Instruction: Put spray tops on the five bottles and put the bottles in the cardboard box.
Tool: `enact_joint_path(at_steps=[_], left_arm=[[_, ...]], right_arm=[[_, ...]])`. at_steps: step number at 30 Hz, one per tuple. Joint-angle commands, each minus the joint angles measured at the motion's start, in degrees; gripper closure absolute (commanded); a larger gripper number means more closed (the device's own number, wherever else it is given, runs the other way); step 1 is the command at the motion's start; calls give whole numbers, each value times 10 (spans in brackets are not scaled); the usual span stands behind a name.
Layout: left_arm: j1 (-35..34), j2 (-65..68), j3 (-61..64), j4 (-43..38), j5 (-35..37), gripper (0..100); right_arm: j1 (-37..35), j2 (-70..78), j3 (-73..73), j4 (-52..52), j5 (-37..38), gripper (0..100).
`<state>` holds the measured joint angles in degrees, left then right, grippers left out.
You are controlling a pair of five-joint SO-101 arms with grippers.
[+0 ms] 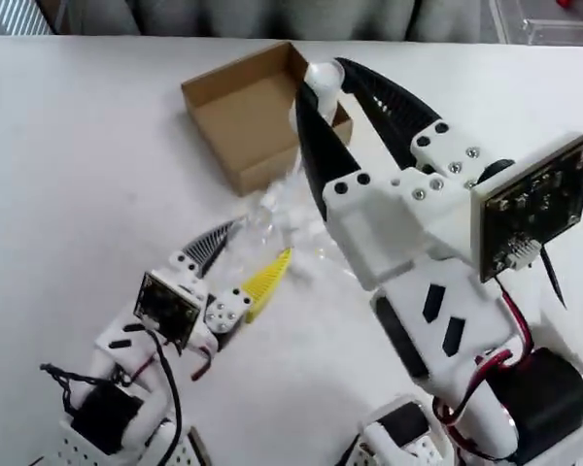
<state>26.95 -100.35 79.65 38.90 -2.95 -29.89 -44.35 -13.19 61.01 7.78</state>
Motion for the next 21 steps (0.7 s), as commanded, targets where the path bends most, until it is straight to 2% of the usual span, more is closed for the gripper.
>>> enact_joint_path(at_steps=[1, 21], left_arm=[[3, -12, -6, 1, -4, 979], [3, -12, -6, 1, -4, 979]], right_arm=[[7, -5, -3, -12, 6, 984], [-27, -7, -3, -9, 6, 984]])
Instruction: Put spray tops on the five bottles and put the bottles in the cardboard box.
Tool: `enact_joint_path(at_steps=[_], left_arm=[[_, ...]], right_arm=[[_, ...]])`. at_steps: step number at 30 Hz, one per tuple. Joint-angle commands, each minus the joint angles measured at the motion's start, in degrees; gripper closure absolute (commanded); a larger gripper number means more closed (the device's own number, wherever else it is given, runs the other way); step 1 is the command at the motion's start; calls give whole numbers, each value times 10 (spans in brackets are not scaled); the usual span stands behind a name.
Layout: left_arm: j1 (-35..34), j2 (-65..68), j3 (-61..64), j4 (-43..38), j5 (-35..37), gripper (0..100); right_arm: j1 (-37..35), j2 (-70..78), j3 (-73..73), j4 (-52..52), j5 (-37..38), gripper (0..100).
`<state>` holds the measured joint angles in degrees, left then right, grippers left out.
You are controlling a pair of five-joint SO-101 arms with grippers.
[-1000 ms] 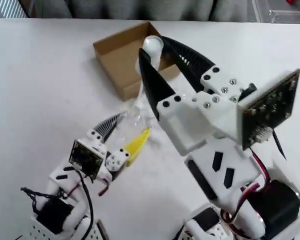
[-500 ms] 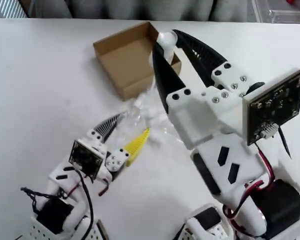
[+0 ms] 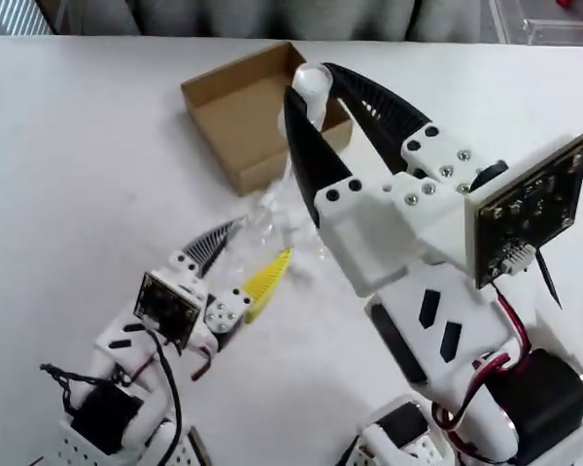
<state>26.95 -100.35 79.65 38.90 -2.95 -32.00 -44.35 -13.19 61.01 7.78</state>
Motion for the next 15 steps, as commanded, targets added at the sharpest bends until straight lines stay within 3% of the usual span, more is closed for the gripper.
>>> enact_joint_path(at_steps=[1, 15], left_arm=[[3, -12, -6, 1, -4, 979], [3, -12, -8, 0, -4, 979]], right_arm=[[-6, -7, -2, -8, 6, 984], [-43, -8, 85, -4, -22, 984]])
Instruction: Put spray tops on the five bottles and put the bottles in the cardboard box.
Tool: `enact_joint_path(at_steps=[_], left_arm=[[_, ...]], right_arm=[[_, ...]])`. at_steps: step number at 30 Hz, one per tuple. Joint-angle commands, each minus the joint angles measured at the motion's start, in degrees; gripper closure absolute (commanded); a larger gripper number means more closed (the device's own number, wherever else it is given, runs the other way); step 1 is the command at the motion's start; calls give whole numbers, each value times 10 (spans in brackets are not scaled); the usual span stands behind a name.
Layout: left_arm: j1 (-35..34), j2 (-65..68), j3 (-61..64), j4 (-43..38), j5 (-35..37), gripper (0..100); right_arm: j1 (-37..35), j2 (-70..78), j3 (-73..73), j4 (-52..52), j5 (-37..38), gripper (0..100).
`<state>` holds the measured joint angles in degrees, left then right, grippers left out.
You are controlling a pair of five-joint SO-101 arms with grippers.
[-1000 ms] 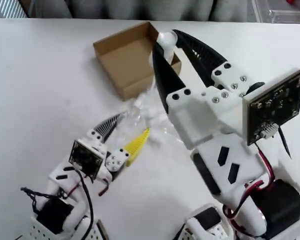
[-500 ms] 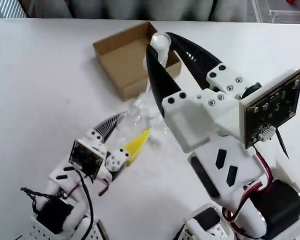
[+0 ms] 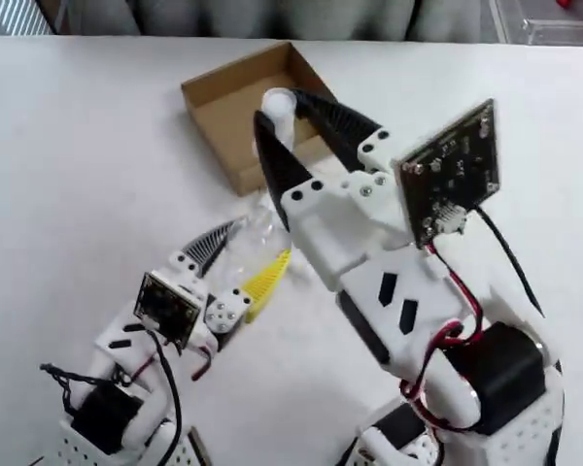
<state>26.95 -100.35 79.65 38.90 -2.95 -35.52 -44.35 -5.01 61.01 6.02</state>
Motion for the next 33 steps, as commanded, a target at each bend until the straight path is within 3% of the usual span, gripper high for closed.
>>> enact_joint_path(at_steps=[1, 7, 12, 17, 27, 33], left_arm=[[3, -12, -8, 0, -4, 979], [3, -12, -8, 0, -4, 979], [3, -12, -7, -1, -4, 979], [3, -12, -7, -1, -4, 979], [3, -12, -6, -1, -4, 979], [3, -12, -6, -1, -4, 979]], right_arm=[[-7, -8, 9, -3, -4, 984], [-8, -16, 55, 7, -5, 984], [-52, -44, 109, 29, -4, 981], [-85, -66, 153, 34, -4, 872], [-81, -65, 88, 35, -2, 836], [-15, -46, 16, 36, -4, 850]])
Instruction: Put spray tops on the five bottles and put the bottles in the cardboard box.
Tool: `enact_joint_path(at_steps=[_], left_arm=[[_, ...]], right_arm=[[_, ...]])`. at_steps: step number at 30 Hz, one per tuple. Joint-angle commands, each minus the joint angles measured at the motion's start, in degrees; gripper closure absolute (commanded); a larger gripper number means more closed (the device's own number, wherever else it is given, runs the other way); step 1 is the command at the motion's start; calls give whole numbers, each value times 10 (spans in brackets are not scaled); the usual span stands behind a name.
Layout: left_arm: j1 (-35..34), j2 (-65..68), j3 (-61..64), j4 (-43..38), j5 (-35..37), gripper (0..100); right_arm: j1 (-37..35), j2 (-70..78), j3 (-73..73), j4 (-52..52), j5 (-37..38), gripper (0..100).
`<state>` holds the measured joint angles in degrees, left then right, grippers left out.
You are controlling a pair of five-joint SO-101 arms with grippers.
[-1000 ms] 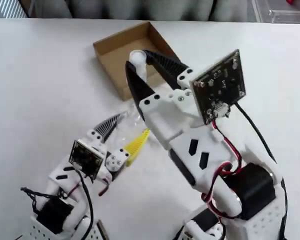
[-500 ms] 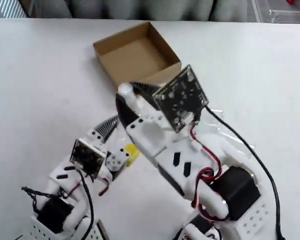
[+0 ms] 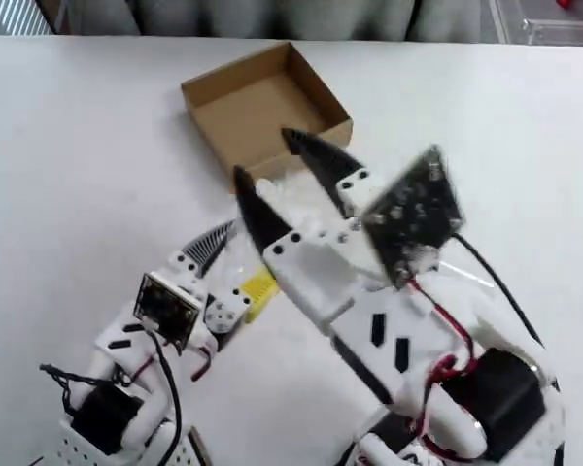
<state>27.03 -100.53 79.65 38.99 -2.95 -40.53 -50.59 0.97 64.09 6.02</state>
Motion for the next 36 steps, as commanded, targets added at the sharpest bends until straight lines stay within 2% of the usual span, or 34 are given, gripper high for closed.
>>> enact_joint_path(at_steps=[1, 4, 6, 11, 15, 24, 30, 36], left_arm=[[2, -10, -6, -2, -4, 979], [2, -10, -6, -2, -4, 979], [2, -10, -6, -2, -4, 979], [2, -10, -6, -1, -4, 979], [2, -10, -6, -2, -4, 979], [2, -10, -6, -1, -4, 979], [-3, -10, -6, -1, -3, 979], [-66, -8, -9, -27, 1, 979]], right_arm=[[52, 24, -45, 5, -4, 876], [87, 49, -43, 5, -4, 995], [95, 65, -43, 9, -4, 955], [80, 92, -40, 64, -5, 983], [70, 90, 21, 73, -5, 982], [80, 28, 55, -20, 0, 981], [161, 14, 55, -31, 0, 981], [282, 57, 81, -4, 2, 981]])
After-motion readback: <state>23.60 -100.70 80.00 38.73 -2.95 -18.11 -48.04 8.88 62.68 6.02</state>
